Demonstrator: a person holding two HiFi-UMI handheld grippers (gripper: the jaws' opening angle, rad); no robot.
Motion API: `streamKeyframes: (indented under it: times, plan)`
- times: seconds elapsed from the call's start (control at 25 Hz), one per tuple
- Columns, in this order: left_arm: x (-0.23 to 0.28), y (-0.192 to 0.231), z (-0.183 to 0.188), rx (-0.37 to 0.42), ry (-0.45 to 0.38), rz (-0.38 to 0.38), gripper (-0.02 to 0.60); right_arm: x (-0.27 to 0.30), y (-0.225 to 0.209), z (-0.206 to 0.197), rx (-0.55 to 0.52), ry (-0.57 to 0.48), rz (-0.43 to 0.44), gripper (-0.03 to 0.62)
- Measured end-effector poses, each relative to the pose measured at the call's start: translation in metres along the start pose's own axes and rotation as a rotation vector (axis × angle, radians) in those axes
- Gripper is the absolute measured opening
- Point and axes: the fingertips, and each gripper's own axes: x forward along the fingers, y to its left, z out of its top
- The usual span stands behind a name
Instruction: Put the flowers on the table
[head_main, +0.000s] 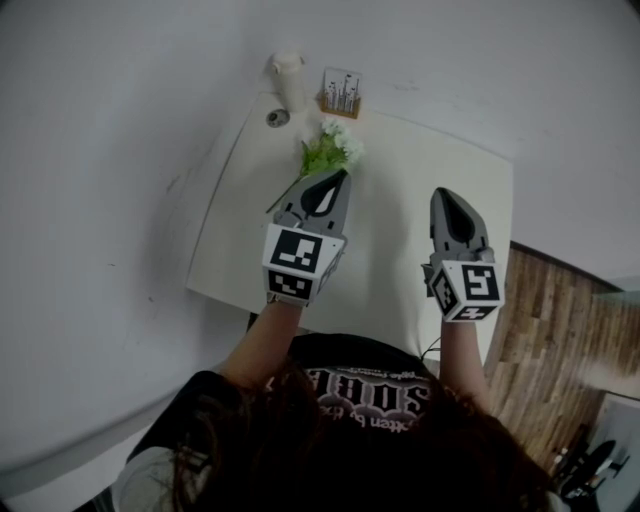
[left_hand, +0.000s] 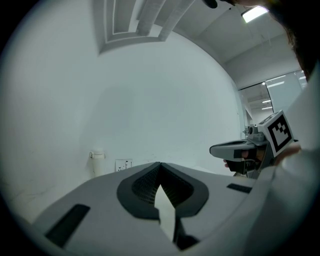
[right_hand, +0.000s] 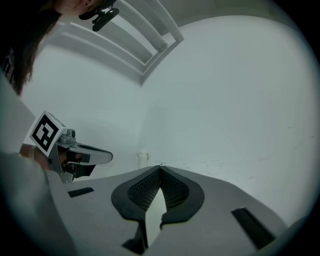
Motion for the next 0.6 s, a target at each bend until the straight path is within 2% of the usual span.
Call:
streamKeyframes:
  times: [0.6]
  plan:
    - [0.0040,-0.0050,-0.0002,-0.001,0.001,-0.017,0.002,-0.0014,0.0020,0.0014,-0.030,0.000,0.004,0.030]
